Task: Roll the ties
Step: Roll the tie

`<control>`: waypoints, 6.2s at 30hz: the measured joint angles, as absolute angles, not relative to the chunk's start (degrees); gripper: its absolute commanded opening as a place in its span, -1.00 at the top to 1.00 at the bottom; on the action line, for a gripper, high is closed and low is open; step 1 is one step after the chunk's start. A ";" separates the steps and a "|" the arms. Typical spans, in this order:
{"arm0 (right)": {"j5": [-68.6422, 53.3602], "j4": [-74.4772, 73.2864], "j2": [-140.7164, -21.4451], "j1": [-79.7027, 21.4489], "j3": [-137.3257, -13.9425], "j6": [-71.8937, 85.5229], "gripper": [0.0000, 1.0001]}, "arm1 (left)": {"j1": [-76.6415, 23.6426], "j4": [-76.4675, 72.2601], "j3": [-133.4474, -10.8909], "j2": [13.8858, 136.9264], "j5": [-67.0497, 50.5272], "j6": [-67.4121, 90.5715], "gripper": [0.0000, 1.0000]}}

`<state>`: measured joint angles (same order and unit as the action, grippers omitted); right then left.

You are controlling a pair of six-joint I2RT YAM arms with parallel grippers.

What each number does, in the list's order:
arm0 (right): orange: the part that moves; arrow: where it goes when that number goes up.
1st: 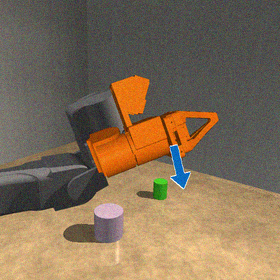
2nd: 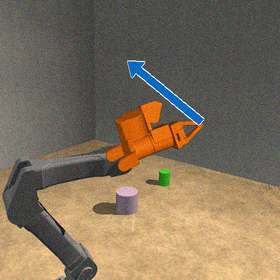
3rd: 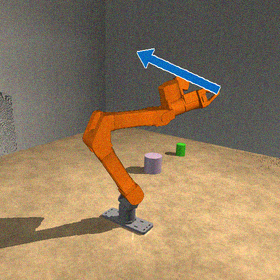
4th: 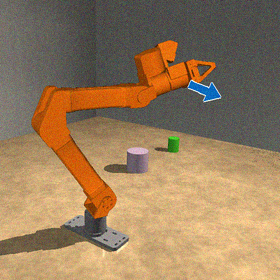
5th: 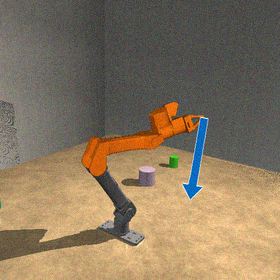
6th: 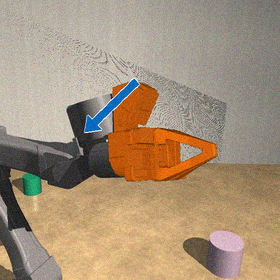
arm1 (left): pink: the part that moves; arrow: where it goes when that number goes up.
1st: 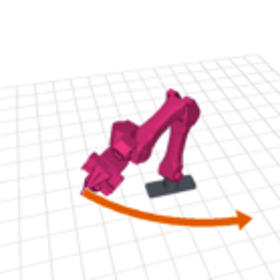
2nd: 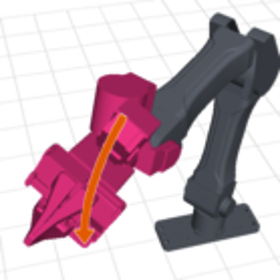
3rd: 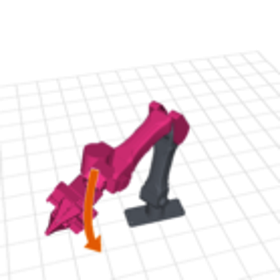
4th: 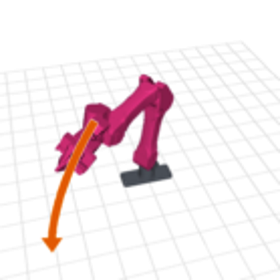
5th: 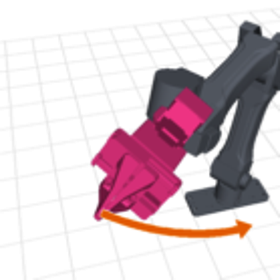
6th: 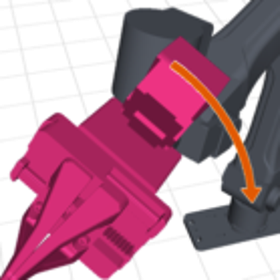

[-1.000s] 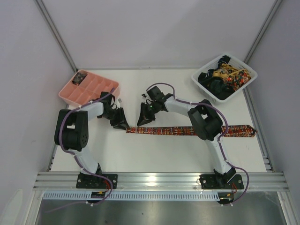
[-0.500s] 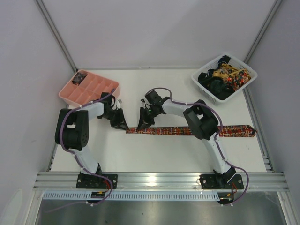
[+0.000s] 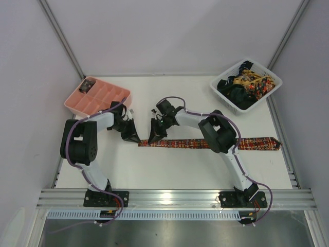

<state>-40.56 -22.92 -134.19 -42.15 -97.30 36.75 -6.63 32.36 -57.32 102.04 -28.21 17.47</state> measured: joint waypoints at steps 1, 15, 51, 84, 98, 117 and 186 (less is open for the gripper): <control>-40.82 -23.20 -134.50 -42.15 -97.71 36.53 0.88 | -6.63 32.56 -57.34 102.04 -28.21 17.45 0.95; -40.95 -25.08 -135.87 -42.15 -100.57 35.53 0.90 | -8.23 36.71 -60.31 96.88 -29.19 19.20 0.99; -39.57 -23.22 -125.67 -36.97 -86.56 37.26 0.91 | -20.34 38.48 -68.14 100.12 -24.03 29.15 0.99; -34.46 -28.21 -120.09 -31.46 -82.59 36.32 0.91 | -26.06 27.31 -65.06 106.87 -26.59 32.80 0.45; -39.55 -34.04 -125.56 -31.64 -93.56 34.72 0.91 | -26.13 14.81 -57.91 105.34 -31.53 33.26 0.39; -41.65 -38.63 -129.97 -33.32 -93.56 31.22 0.92 | -26.20 11.70 -55.16 103.81 -32.23 32.95 0.33; -38.68 -37.89 -126.23 -34.41 -88.86 26.79 0.88 | -24.51 18.24 -52.64 96.60 -29.71 33.19 0.00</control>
<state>-38.68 -37.89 -126.23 -34.41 -88.86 26.79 -24.51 18.24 -52.64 96.60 -29.71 33.19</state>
